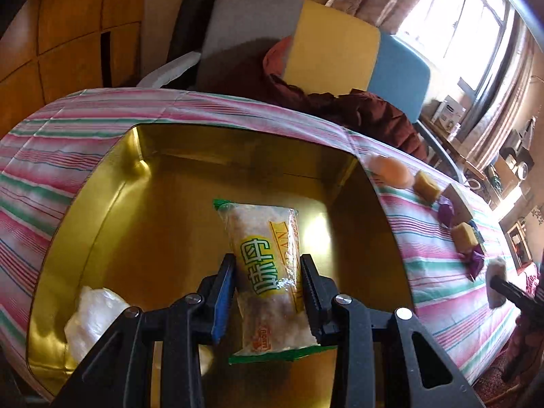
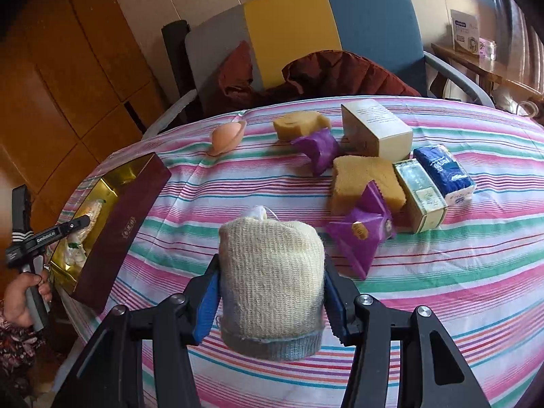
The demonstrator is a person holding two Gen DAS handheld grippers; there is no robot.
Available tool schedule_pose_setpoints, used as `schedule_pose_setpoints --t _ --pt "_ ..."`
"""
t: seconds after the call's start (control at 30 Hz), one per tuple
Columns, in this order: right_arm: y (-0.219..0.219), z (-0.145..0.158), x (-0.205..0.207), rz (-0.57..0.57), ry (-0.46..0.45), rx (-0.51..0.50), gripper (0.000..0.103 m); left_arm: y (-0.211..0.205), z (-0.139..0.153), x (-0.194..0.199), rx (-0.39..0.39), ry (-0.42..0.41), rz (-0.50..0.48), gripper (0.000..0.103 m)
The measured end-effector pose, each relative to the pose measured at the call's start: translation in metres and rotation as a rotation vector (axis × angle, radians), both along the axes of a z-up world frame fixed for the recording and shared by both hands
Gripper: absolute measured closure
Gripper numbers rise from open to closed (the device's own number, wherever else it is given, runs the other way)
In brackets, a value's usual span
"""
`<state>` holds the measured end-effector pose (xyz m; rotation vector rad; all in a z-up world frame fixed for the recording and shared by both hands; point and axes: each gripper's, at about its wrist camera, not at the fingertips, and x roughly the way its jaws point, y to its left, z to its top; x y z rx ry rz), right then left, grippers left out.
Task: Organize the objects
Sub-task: 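Lower the snack bag into the gold tray with the left tool while the right drops the knit sock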
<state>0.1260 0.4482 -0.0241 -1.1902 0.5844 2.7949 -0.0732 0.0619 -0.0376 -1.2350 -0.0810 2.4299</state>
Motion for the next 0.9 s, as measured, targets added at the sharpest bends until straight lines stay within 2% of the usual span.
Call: schedule_pose_setpoints --t 0.1,0.2,0.3,0.37,0.47,0.6,0.67,0.77,0.9 --pt "-0.028 0.006 -0.002 0.04 0.028 -0.057 0.049 -0.015 -0.003 -0.015 -0.021 -0.009 0.033 0.066" --pt "-0.064 0.016 -0.008 0.108 0.056 -0.057 0.049 -0.029 -0.005 -0.031 -0.027 -0.035 0.081 0.066" --pt "-0.097 0.022 -0.017 0.176 0.071 -0.059 0.049 -0.041 -0.015 -0.051 -0.066 -0.094 0.128 0.064" --pt "-0.119 0.023 -0.023 0.227 0.073 -0.07 0.049 -0.051 -0.018 -0.057 -0.04 -0.129 0.156 0.055" --pt "-0.146 0.022 -0.033 0.285 0.06 -0.066 0.048 -0.068 -0.015 -0.049 -0.008 -0.092 0.224 0.044" --pt "-0.178 0.021 -0.046 0.354 0.058 -0.065 0.048 -0.086 -0.004 -0.018 0.095 0.006 0.294 0.044" --pt "-0.195 0.022 -0.053 0.389 0.058 -0.048 0.048 -0.091 0.0 -0.002 0.122 0.056 0.327 0.044" --pt "-0.219 0.021 -0.068 0.42 0.051 -0.018 0.048 -0.098 0.006 -0.001 0.15 0.057 0.373 0.043" --pt "-0.246 0.014 -0.092 0.436 0.025 -0.027 0.048 -0.101 0.016 0.002 0.169 0.067 0.403 0.043"
